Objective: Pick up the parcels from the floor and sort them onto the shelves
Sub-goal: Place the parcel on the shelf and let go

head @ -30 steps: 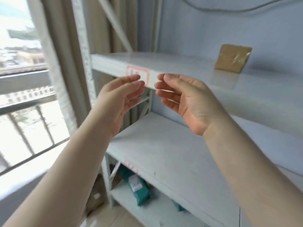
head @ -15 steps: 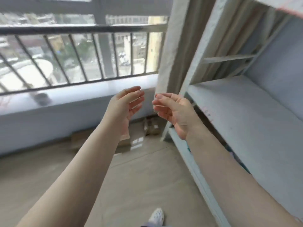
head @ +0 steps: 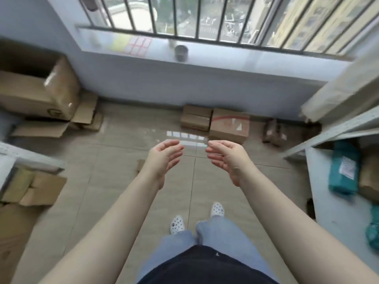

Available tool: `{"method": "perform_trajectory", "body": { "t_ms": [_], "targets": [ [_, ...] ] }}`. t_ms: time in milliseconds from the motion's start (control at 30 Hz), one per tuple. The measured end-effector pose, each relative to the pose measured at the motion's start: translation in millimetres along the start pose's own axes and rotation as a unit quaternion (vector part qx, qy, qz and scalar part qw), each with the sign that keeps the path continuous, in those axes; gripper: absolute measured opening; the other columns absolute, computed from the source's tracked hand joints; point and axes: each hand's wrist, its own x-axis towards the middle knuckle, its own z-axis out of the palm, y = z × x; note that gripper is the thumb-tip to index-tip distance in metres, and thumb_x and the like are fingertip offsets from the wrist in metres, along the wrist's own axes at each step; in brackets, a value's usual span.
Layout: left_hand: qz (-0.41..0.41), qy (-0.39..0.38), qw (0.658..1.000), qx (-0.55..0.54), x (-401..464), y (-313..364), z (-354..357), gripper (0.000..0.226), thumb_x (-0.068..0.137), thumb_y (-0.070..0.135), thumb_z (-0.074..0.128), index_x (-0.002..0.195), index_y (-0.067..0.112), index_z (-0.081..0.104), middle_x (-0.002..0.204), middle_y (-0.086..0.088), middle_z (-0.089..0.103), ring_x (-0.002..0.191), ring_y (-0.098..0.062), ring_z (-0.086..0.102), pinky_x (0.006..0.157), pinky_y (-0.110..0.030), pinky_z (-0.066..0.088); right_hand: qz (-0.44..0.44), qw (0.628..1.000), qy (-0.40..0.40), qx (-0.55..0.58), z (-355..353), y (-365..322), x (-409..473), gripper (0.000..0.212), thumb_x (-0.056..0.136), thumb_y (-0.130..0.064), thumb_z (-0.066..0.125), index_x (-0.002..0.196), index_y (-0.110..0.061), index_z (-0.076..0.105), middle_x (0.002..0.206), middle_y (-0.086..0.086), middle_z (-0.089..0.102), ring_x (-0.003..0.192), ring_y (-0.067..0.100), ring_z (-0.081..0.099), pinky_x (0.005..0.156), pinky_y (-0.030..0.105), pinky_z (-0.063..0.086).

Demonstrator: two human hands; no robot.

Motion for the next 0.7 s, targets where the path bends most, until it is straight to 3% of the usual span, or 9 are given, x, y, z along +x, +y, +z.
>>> {"method": "perform_trajectory", "body": {
  "t_ms": [233,400,700],
  "targets": [
    [-0.025,0.054,0.997,-0.047,42,16,-61,0.015,0.088,0.007,0.067,0.098,0.018,0.065,0.095,0.0,0.072,0.089,-0.014,0.068,0.077,-0.022,0.052,0.033,0.995,-0.05,-0.077,73,-4,52,0.008,0.087,-0.023,0.068,0.09,-0.015,0.066,0.084,0.002,0.07,0.074,0.014,0.063,0.076,0.026,0.052],
    [-0.034,0.067,0.996,-0.04,87,53,-82,0.015,0.089,0.007,0.067,0.099,0.017,0.064,0.096,-0.001,0.071,0.086,-0.012,0.067,0.083,-0.023,0.052,0.045,0.991,-0.066,-0.104,109,-23,103,0.007,0.086,-0.023,0.069,0.086,-0.017,0.067,0.084,0.002,0.07,0.073,0.013,0.063,0.07,0.023,0.052],
    [-0.064,0.035,0.997,0.005,175,114,-123,0.014,0.09,0.008,0.066,0.102,0.016,0.063,0.098,-0.002,0.071,0.09,-0.013,0.067,0.094,-0.027,0.05,0.071,0.992,-0.039,-0.101,170,-53,177,0.008,0.086,-0.025,0.068,0.087,-0.017,0.067,0.085,0.003,0.069,0.076,0.015,0.064,0.079,0.028,0.052]
  ]
}}
